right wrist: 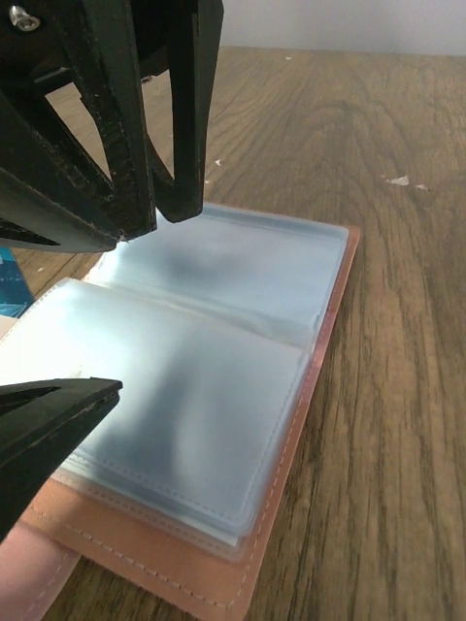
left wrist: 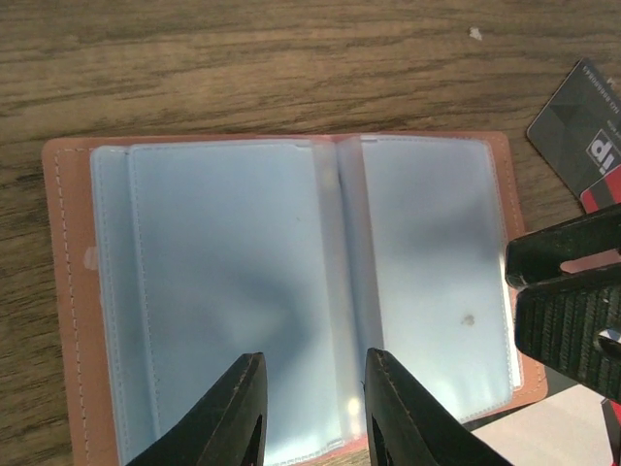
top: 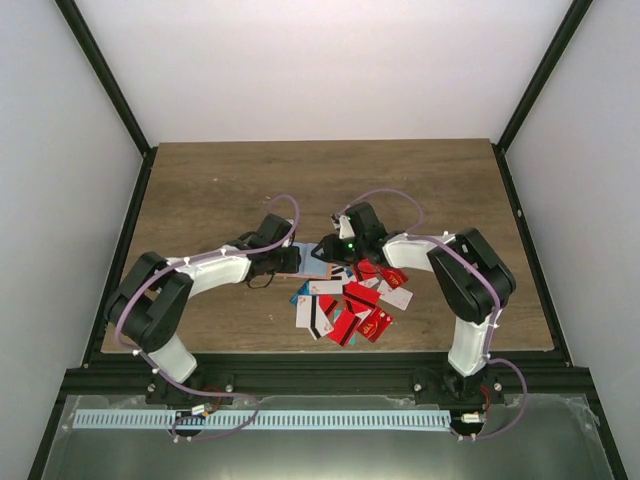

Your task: Put the credit cards into the card holder

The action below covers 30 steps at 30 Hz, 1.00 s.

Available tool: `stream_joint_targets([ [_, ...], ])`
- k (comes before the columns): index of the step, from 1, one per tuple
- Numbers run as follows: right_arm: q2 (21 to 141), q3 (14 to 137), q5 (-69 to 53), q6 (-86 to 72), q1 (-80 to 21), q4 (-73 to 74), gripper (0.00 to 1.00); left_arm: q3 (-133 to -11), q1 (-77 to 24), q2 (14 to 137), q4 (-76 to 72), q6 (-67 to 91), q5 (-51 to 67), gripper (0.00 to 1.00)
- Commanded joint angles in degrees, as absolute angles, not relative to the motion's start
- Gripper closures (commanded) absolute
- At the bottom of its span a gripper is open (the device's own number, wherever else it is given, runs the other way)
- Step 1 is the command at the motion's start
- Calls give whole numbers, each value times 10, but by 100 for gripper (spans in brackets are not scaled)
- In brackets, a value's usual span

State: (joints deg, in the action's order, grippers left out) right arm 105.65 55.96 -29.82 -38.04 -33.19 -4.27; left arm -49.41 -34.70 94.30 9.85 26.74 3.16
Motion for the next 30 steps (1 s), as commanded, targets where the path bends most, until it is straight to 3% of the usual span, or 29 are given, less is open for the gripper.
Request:
stream_joint_targets([
  [1, 1075, 558, -289, -380, -330, -38, 62, -504, -345, 957, 90, 258, 37, 70],
  [30, 1054, 530, -261, -377, -330, -30, 62, -507, -345, 976, 92, 256, 33, 70],
])
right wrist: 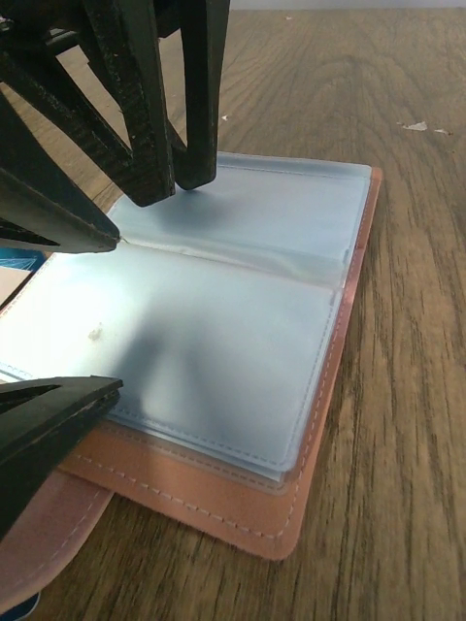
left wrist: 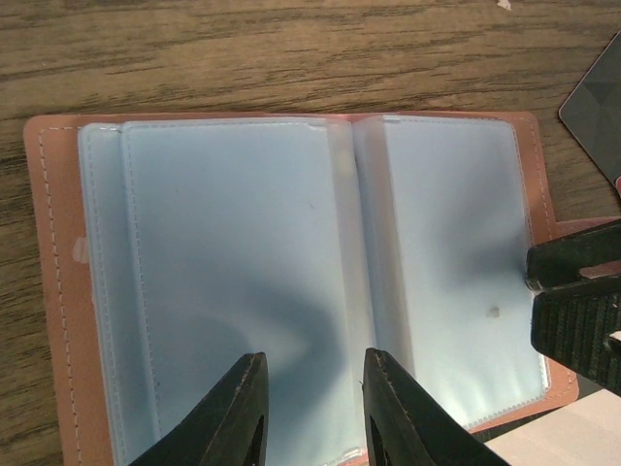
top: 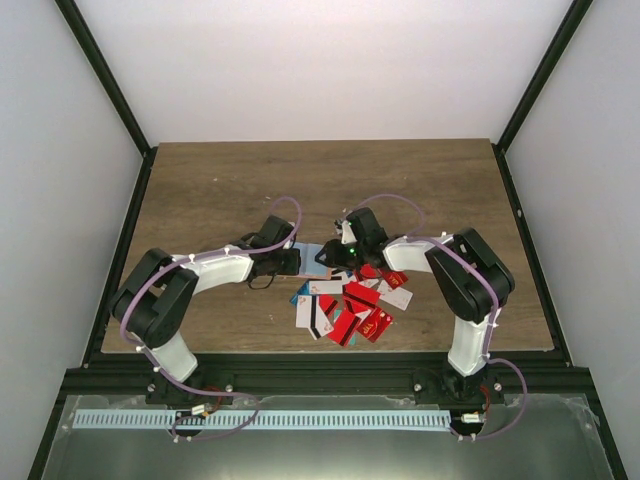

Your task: Put the credit cards into the card holder

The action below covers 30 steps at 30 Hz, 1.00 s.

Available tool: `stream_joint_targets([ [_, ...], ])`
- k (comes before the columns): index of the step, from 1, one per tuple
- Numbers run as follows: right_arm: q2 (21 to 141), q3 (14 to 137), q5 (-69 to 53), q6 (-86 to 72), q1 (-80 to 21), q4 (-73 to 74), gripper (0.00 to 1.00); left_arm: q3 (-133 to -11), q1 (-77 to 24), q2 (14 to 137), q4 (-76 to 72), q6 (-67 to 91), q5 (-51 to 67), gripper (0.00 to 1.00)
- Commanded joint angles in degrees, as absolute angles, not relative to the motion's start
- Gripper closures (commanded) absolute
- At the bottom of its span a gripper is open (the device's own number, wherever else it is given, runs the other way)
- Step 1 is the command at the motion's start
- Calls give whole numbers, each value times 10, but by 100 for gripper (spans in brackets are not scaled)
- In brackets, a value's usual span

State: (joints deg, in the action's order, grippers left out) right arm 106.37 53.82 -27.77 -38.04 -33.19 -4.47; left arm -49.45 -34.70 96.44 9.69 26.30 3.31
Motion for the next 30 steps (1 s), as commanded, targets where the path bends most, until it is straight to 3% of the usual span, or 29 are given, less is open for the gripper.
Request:
stream_joint_targets([
  [1, 1053, 529, -261, -377, -330, -30, 62, -508, -345, 976, 92, 256, 33, 70],
  [30, 1089, 559, -303, -373, -339, -55, 63, -506, -345, 974, 91, 257, 42, 71],
])
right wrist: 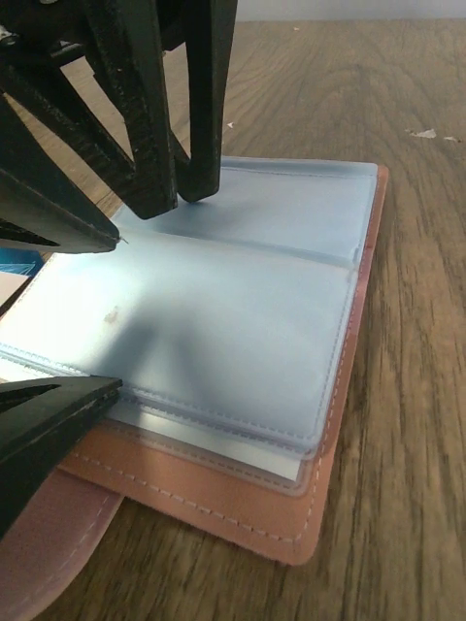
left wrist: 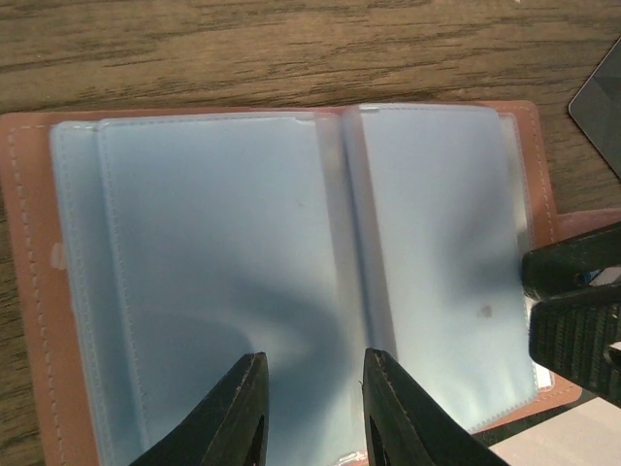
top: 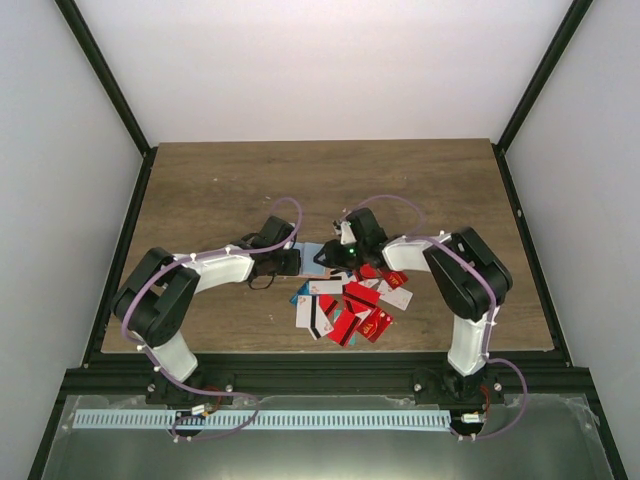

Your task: Put the credit cards into the card holder

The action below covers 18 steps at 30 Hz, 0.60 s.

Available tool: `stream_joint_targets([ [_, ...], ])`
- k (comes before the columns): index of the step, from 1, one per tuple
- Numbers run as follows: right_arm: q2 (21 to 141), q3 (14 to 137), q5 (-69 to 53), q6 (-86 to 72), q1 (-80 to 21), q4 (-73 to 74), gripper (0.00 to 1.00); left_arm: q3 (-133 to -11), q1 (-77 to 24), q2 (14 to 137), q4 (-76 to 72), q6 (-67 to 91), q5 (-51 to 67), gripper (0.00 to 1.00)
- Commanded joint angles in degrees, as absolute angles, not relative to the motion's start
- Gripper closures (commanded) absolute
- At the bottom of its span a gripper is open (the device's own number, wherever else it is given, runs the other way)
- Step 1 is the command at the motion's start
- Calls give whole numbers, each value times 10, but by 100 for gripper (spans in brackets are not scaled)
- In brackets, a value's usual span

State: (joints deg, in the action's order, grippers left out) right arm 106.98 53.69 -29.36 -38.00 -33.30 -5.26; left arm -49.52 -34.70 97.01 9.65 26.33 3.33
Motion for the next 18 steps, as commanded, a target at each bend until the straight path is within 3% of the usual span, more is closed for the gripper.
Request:
stream_joint_targets([
  [1, 1092, 561, -304, -374, -340, -55, 63, -505, -345, 975, 91, 257, 42, 71],
  [18, 1121, 602, -339, -372, -355, -73, 63, -496, -345, 978, 79, 257, 48, 71],
])
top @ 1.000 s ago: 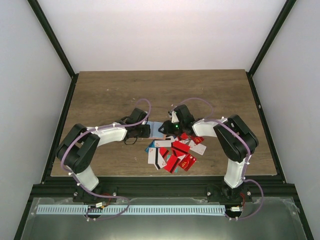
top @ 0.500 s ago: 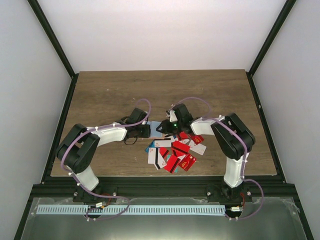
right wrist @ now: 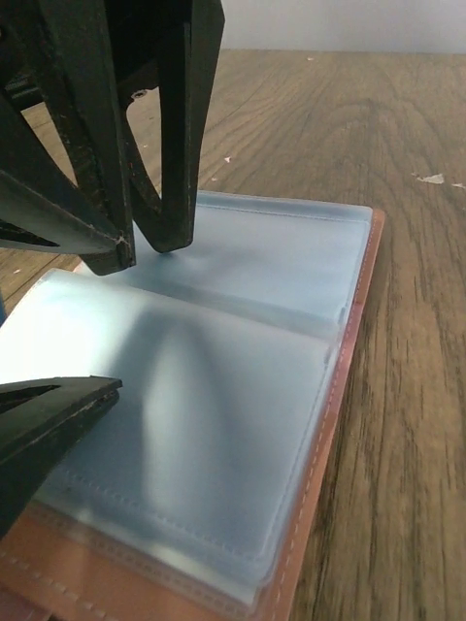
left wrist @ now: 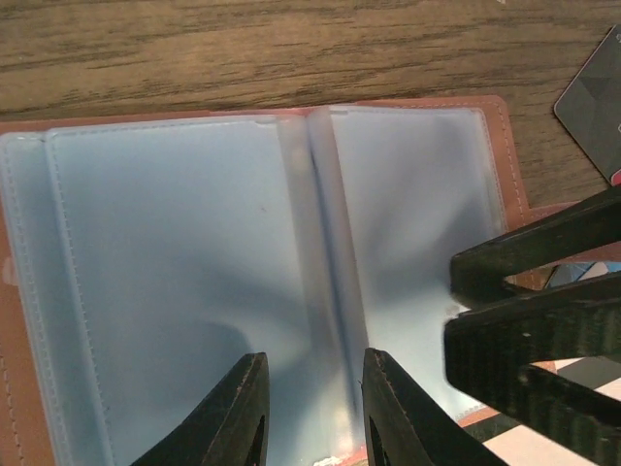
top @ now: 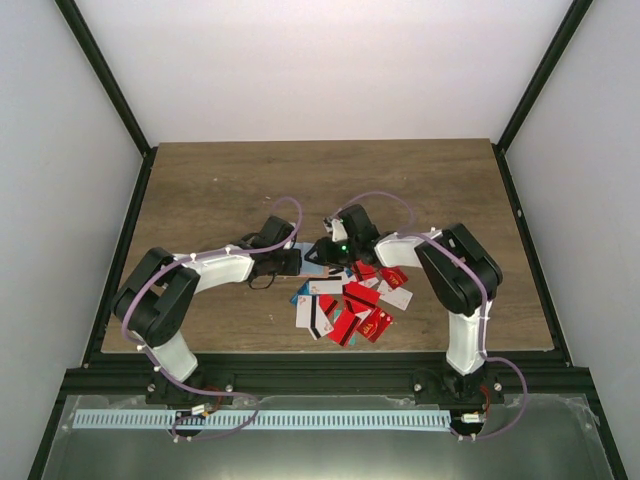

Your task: Put the credit cards into the card holder

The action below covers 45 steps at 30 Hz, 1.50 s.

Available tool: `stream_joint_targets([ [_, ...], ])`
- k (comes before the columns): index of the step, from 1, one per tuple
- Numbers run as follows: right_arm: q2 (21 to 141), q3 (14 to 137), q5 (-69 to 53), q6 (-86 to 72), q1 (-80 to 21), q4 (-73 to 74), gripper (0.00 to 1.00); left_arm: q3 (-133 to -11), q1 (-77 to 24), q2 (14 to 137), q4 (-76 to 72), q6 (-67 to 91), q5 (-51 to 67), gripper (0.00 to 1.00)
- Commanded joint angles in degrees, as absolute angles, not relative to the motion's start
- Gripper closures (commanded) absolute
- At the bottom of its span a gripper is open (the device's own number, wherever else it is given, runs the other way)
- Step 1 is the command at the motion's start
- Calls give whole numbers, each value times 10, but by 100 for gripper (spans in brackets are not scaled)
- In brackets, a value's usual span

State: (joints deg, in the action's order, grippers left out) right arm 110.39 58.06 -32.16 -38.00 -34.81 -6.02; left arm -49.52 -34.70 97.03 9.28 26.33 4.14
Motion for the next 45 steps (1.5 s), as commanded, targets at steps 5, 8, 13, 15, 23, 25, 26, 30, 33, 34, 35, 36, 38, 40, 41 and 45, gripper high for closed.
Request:
stream_joint_targets([
  [5, 1134, 605, -344, -372, -356, -79, 63, -489, -345, 953, 79, 262, 41, 71],
  [8, 1141, 605, -345, -372, -356, -83, 63, -485, -345, 927, 84, 258, 45, 71],
  [13, 1149, 608, -379, -371, -356, -107, 63, -476, -347, 901, 82, 228, 52, 67],
  [15, 1152, 614, -399, -375, -356, -122, 63, -476, -347, 906, 80, 218, 54, 67],
  [23, 1149, 637, -412, -361, -350, -112, 63, -480, -352, 952, 62, 219, 54, 65],
  [25, 1153, 639, -417, -362, -348, -112, 63, -478, -352, 958, 57, 221, 51, 66],
  [26, 1154, 640, -420, -363, -347, -113, 63, -477, -352, 961, 54, 221, 51, 67],
  [30, 1159, 641, -429, -366, -346, -120, 63, -469, -353, 976, 45, 222, 58, 69],
  [33, 1162, 642, -440, -370, -345, -126, 63, -466, -357, 979, 40, 222, 63, 69],
  [34, 1162, 641, -445, -373, -345, -128, 63, -465, -360, 980, 41, 222, 62, 68],
  [35, 1162, 641, -449, -374, -344, -131, 62, -466, -361, 980, 43, 222, 61, 67],
  [36, 1159, 640, -454, -377, -342, -135, 63, -466, -363, 980, 46, 224, 61, 67],
  [38, 1149, 638, -457, -379, -337, -135, 63, -464, -368, 981, 51, 229, 57, 67],
  [40, 1135, 636, -451, -373, -328, -126, 63, -461, -374, 980, 56, 236, 46, 64],
  [41, 1126, 635, -447, -367, -324, -117, 63, -460, -378, 979, 60, 239, 39, 63],
  [45, 1097, 627, -425, -344, -311, -89, 62, -462, -391, 981, 63, 242, 22, 59],
])
